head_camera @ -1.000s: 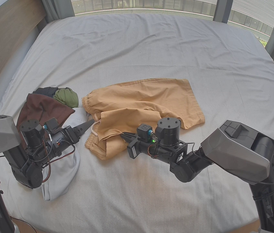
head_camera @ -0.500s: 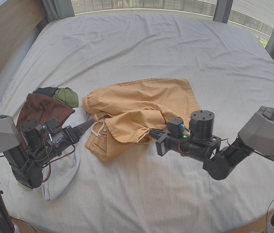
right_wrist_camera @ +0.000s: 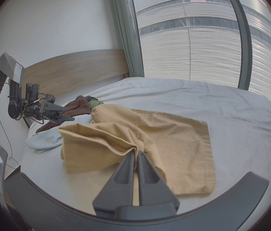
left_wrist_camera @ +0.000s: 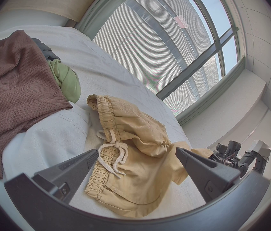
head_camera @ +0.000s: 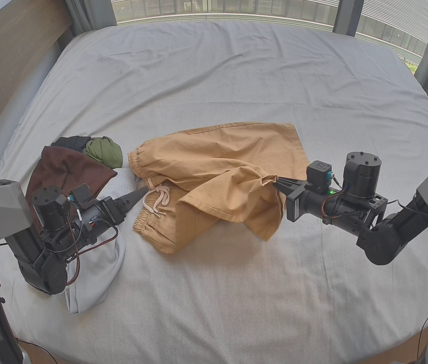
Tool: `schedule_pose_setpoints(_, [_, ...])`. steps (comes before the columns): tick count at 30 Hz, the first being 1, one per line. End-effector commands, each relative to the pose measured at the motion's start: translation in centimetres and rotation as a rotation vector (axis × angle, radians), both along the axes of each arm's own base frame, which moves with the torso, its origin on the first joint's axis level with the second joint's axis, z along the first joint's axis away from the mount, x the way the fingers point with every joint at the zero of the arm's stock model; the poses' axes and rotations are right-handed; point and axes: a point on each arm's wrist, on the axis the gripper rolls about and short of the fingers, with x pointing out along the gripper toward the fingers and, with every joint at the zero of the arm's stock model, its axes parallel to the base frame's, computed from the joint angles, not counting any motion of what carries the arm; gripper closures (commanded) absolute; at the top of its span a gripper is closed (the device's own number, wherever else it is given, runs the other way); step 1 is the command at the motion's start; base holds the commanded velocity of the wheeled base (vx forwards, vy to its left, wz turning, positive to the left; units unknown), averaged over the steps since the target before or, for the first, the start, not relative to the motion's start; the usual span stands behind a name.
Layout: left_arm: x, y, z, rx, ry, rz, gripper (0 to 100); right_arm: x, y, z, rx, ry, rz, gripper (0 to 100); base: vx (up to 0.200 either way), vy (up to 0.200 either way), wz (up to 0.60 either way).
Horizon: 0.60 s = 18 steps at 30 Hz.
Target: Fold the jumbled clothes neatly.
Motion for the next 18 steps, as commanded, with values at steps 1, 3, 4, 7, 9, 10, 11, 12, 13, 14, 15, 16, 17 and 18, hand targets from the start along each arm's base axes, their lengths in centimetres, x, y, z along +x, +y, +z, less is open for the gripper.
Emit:
schedule_pose_setpoints(1, [0.0, 0.0, -0.1, 0.0, 0.005, -0.002, 0, -0.1, -1.1, 1.4, 0.007, -0.037, -0.023, 100, 0.0, 0.0, 0.0])
schedule_pose_setpoints(3, [0.0, -0.1, -0.1, 0.001, 0.005, -0.002, 0, 0.1, -1.6, 1.5, 0.003, -0.045, -0.037, 100, 0.0, 0.0, 0.0])
schedule_pose_setpoints(4, [0.0, -0.1, -0.1, -0.001, 0.006, -0.004, 0, 0.2, -1.9, 1.6, 0.0, -0.048, -0.041, 100, 0.0, 0.0, 0.0])
schedule_pose_setpoints(7, [0.0, -0.1, -0.2, 0.001, 0.006, -0.002, 0, 0.6, -2.8, 1.8, -0.003, -0.058, -0.054, 100, 0.0, 0.0, 0.0])
schedule_pose_setpoints(9, [-0.1, -0.1, -0.2, -0.001, 0.007, -0.002, 0, 0.9, -3.4, 1.8, -0.007, -0.064, -0.068, 100, 0.0, 0.0, 0.0])
schedule_pose_setpoints(10, [-0.1, -0.1, -0.2, 0.001, 0.006, -0.002, 0, 1.0, -3.6, 1.9, -0.011, -0.072, -0.067, 100, 0.0, 0.0, 0.0])
schedule_pose_setpoints(11, [-0.1, -0.1, -0.2, -0.001, 0.007, -0.002, 0, 1.2, -4.0, 1.9, -0.014, -0.077, -0.066, 100, 0.0, 0.0, 0.0])
schedule_pose_setpoints(12, [0.0, -0.1, -0.2, 0.001, 0.008, -0.002, 0, 1.4, -4.3, 2.0, -0.016, -0.083, -0.071, 100, 0.0, 0.0, 0.0])
schedule_pose_setpoints(13, [-0.1, -0.1, -0.2, 0.001, 0.008, -0.005, 0, 1.6, -4.6, 2.1, -0.018, -0.09, -0.075, 100, 0.0, 0.0, 0.0])
schedule_pose_setpoints(14, [-0.1, -0.1, -0.3, 0.0, 0.012, -0.004, 0, 1.8, -4.9, 2.3, -0.02, -0.098, -0.081, 100, 0.0, 0.0, 0.0])
schedule_pose_setpoints(15, [-0.1, -0.1, -0.3, 0.0, 0.012, -0.004, 0, 2.0, -5.1, 2.4, -0.021, -0.106, -0.085, 100, 0.0, 0.0, 0.0])
schedule_pose_setpoints(16, [-0.1, -0.1, -0.3, 0.001, 0.011, -0.004, 0, 2.1, -5.3, 2.5, -0.019, -0.11, -0.088, 100, 0.0, 0.0, 0.0])
schedule_pose_setpoints(17, [-0.1, -0.1, -0.3, 0.0, 0.012, -0.004, 0, 2.1, -5.3, 2.6, -0.019, -0.114, -0.09, 100, 0.0, 0.0, 0.0])
schedule_pose_setpoints(18, [-0.1, -0.1, -0.3, 0.0, 0.012, -0.005, 0, 2.2, -5.5, 2.7, -0.018, -0.116, -0.085, 100, 0.0, 0.0, 0.0])
